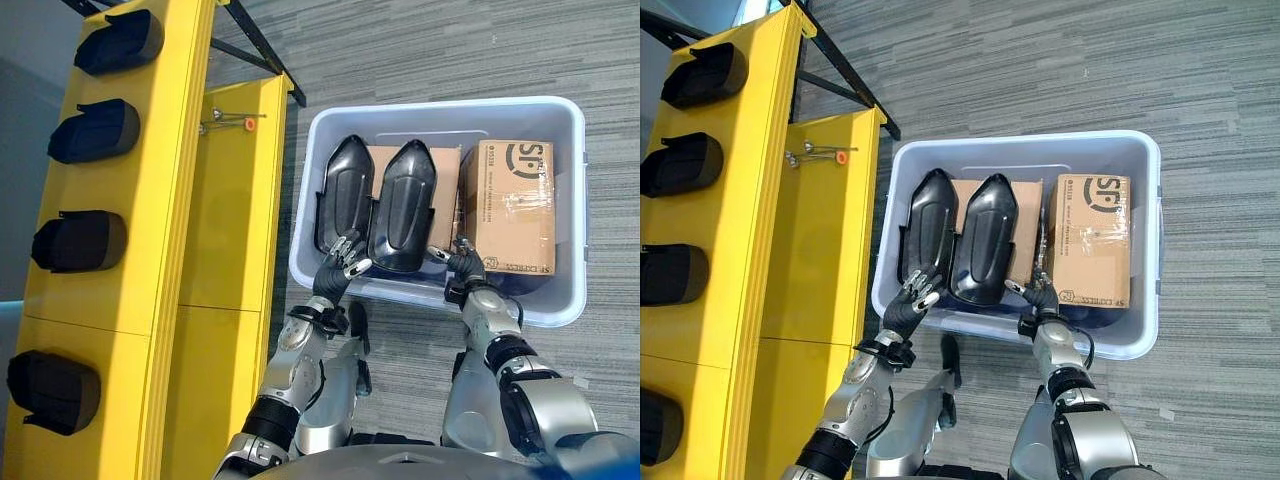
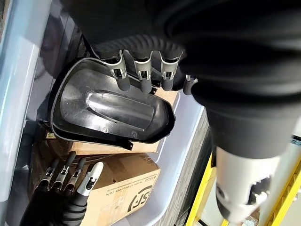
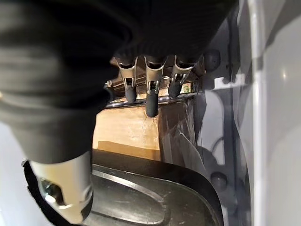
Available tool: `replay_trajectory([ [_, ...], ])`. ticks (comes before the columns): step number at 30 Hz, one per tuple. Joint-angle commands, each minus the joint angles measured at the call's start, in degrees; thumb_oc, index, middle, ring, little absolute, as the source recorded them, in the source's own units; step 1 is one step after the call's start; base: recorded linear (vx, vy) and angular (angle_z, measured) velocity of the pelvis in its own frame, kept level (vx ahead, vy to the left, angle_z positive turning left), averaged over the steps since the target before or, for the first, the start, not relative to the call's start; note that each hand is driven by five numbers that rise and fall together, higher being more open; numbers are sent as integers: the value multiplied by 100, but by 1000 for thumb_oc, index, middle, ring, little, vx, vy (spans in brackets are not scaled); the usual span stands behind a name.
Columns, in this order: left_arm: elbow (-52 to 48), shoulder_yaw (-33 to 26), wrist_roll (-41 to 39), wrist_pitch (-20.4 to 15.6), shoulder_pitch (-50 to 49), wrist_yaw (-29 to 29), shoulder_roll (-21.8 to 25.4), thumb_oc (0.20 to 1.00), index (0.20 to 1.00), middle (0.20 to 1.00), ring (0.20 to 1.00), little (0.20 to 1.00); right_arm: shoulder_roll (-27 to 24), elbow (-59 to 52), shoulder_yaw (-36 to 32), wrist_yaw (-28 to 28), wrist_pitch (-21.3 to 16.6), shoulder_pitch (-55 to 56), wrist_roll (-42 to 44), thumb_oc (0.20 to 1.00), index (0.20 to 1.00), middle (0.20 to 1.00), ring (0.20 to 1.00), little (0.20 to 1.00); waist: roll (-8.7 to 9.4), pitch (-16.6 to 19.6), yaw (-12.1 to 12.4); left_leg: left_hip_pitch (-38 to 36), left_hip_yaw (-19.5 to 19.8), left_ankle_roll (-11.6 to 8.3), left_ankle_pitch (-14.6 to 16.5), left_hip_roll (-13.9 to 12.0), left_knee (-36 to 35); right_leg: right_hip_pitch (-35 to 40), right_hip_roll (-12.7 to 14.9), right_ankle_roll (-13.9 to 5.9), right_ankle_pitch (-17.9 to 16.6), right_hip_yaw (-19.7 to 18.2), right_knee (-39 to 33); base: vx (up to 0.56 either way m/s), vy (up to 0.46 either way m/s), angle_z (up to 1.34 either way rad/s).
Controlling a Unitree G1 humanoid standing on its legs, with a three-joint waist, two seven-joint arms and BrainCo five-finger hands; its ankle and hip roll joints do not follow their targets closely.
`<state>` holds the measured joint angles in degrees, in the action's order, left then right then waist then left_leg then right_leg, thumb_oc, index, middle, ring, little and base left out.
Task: Move parts from the plastic box to the shelf.
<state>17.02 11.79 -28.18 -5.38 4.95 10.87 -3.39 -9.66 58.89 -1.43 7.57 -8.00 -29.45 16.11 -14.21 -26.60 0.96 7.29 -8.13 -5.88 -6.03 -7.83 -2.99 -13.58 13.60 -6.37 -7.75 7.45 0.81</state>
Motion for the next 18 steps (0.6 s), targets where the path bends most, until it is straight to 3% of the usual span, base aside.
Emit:
replay_trajectory([
  [1, -809, 168, -148, -229, 189, -38, -859, 1000, 1000, 1000, 1000, 1000, 242, 487, 109, 208, -158, -790, -113, 1000, 1000, 1000, 1000, 1000, 98, -320, 152, 195, 404, -255, 215, -585, 897, 178, 843, 342, 309, 41, 156, 1, 61, 9],
  [8, -1057, 361, -30, -208, 217, -107, -753, 1000, 1000, 1000, 1000, 1000, 72, 1002, -33, 515, -94, -1083, -95, 1000, 1000, 1000, 1000, 1000, 88, -320, 301, 298, 453, -284, 228, -584, 981, 250, 883, 349, 281, 78, 116, 2, 63, 14],
  [18, -1306, 447, -46, -241, 128, -197, -615, 1000, 1000, 1000, 1000, 1000, 153, 1108, -199, 841, -36, -1290, -51, 1000, 1000, 1000, 1000, 1000, 251, -320, 495, 270, 458, -300, 265, -568, 992, 455, 894, 368, 260, 103, 4, 15, 47, 5],
])
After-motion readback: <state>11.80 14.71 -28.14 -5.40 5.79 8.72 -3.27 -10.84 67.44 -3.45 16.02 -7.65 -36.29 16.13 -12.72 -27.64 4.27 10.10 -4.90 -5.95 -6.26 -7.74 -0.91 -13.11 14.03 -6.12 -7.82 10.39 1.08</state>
